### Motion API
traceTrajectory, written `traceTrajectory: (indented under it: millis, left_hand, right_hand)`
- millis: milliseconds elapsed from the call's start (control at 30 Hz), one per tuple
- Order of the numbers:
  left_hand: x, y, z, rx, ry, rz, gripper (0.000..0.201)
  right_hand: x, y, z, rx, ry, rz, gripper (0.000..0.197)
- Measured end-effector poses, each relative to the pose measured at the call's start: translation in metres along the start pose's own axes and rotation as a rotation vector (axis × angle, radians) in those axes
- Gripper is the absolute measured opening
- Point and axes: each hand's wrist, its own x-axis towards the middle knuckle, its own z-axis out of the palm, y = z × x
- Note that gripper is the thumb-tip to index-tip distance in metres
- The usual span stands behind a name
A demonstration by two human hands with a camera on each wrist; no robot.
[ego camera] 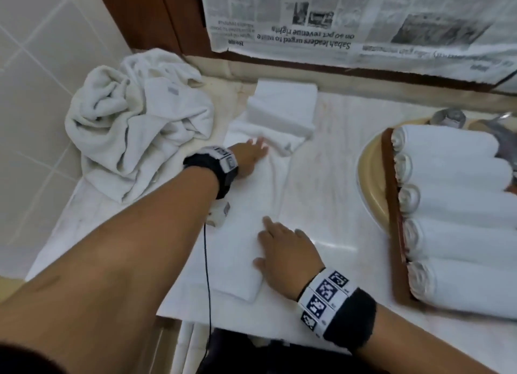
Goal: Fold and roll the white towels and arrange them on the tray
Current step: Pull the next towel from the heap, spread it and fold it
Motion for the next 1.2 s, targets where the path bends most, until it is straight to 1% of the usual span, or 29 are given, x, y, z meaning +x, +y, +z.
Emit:
traceTrajectory:
  millis: [100,133,200,233,267,300,333,367,433,467,500,567,633,733,800,833,867,933,967,1067,1133,1200]
  left_hand:
    - [-0.043,-0.013,0.015,-0.31,0.207,0.148,0.057]
    - [-0.063,-0.017,0.025,-0.373,0.271,0.181,0.05]
    - [-0.108,-0.029,0.058,-0.382,0.369,0.208,0.034]
    - [-0.131,-0.036,0.076,-0.35,0.363,0.211,0.032]
    - [-0.151,-0.044,0.096,-0.317,0.31,0.208,0.033]
    - [-0.17,-0.049,0.113,-0.277,0.242,0.196,0.038]
    - [-0.183,-0.055,0.128,-0.227,0.208,0.19,0.045]
    - [-0.193,-0.058,0.14,-0.178,0.207,0.192,0.049]
    - [-0.208,-0.058,0.152,-0.119,0.212,0.189,0.052]
    - [-0.214,-0.055,0.154,-0.099,0.207,0.176,0.055]
    - [-0.217,-0.052,0.155,-0.075,0.2,0.156,0.06]
    - [-0.22,-0.047,0.157,-0.005,0.197,0.132,0.071]
    - [-0.224,-0.04,0.163,0.071,0.194,0.141,0.084]
    - [-0.232,-0.03,0.173,0.201,0.176,0.182,0.105]
    - [-0.237,-0.025,0.182,0.223,0.181,0.192,0.105]
    - [-0.239,-0.024,0.186,0.228,0.188,0.198,0.103]
    - [-0.242,-0.023,0.19,0.241,0.202,0.202,0.1]
    - [-0.243,-0.021,0.2,0.229,0.262,0.208,0.095]
    - [-0.244,-0.021,0.204,0.205,0.305,0.234,0.093]
    - [-0.246,-0.015,0.21,0.129,0.382,0.292,0.09]
    - [-0.25,-0.011,0.214,0.094,0.397,0.285,0.079]
    - [-0.253,-0.008,0.221,0.034,0.406,0.263,0.06]
  right_hand:
    - [0.013,-0.001,-0.003,0.001,0.02,0.127,0.063]
    - [0.017,0.0,-0.006,0.002,0.023,0.176,0.067]
    - [0.025,-0.003,-0.01,-0.008,0.035,0.247,0.074]
    - [0.03,-0.005,-0.012,-0.013,0.042,0.276,0.077]
    - [0.034,-0.009,-0.014,-0.013,0.046,0.303,0.079]
    - [0.037,-0.013,-0.016,-0.018,0.052,0.334,0.079]
    - [0.038,-0.019,-0.015,-0.038,0.072,0.363,0.076]
    - [0.037,-0.026,-0.013,-0.075,0.116,0.379,0.07]
    - [0.025,-0.043,0.003,-0.129,0.235,0.354,0.048]
    - [0.016,-0.051,0.015,-0.122,0.279,0.327,0.042]
    - [0.006,-0.058,0.028,-0.084,0.302,0.298,0.041]
    - [-0.016,-0.065,0.05,0.031,0.288,0.282,0.051]
    - [-0.034,-0.066,0.069,0.093,0.249,0.284,0.072]
    - [-0.053,-0.065,0.094,0.055,0.174,0.245,0.106]
    - [-0.062,-0.06,0.105,0.004,0.165,0.23,0.115]
    - [-0.067,-0.058,0.108,-0.012,0.183,0.222,0.114]
    - [-0.072,-0.057,0.11,-0.019,0.214,0.214,0.108]
    - [-0.082,-0.057,0.113,0.002,0.283,0.195,0.09]
    - [-0.087,-0.057,0.115,0.02,0.304,0.183,0.084]
    - [-0.101,-0.051,0.125,0.072,0.352,0.149,0.076]
    - [-0.107,-0.044,0.132,0.12,0.405,0.108,0.072]
    - [-0.112,-0.035,0.138,0.171,0.448,0.091,0.068]
